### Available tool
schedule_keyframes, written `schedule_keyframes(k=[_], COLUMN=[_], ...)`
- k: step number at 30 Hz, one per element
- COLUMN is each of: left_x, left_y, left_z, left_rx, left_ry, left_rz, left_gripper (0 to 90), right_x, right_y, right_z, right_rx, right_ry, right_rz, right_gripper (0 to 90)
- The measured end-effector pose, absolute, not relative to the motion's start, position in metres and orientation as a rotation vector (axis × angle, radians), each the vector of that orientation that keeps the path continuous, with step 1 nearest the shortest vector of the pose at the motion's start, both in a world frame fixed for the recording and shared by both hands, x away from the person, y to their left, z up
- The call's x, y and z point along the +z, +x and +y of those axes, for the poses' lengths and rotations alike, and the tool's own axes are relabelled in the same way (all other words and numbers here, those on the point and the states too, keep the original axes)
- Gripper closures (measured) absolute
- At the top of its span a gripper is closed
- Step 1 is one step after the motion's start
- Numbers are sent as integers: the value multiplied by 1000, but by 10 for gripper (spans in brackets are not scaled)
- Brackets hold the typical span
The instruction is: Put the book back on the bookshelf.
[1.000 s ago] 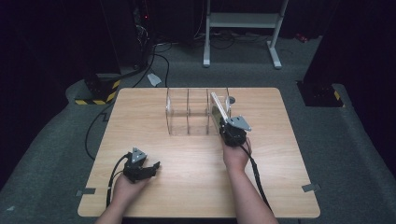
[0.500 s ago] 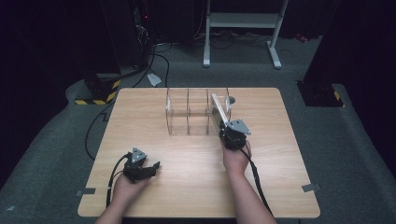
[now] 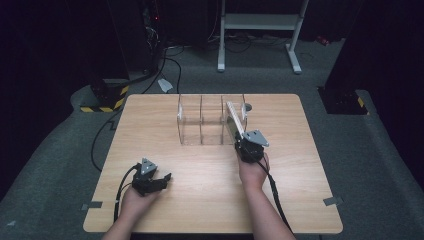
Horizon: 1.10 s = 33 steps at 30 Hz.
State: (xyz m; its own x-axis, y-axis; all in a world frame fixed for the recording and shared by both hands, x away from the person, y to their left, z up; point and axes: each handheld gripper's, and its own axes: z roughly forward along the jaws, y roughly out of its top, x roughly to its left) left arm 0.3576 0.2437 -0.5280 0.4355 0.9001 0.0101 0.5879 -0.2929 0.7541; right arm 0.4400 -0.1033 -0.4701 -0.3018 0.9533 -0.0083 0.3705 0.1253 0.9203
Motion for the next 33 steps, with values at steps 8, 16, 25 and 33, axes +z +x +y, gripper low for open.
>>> schedule_keyframes(k=[8,16,25,33], left_x=[-528,-528,-528,-528], left_y=[358,358,358,358], left_z=[244,244,244,244], left_rx=[581,581,581,581], left_ry=[2002,2002,2001,2002], left_rz=[1248,1248,1249,1248], left_gripper=[323,323,323,323], right_x=[-466,-460,-455,-452], right_y=[442,448,448,457], right_z=[-105,-102,-98,-93], right_rx=[1164,1136,1102,1080], right_ry=[1283,1298,1265,1268], right_rz=[1776,1781,1700,1673], right_gripper=[683,729,755,754])
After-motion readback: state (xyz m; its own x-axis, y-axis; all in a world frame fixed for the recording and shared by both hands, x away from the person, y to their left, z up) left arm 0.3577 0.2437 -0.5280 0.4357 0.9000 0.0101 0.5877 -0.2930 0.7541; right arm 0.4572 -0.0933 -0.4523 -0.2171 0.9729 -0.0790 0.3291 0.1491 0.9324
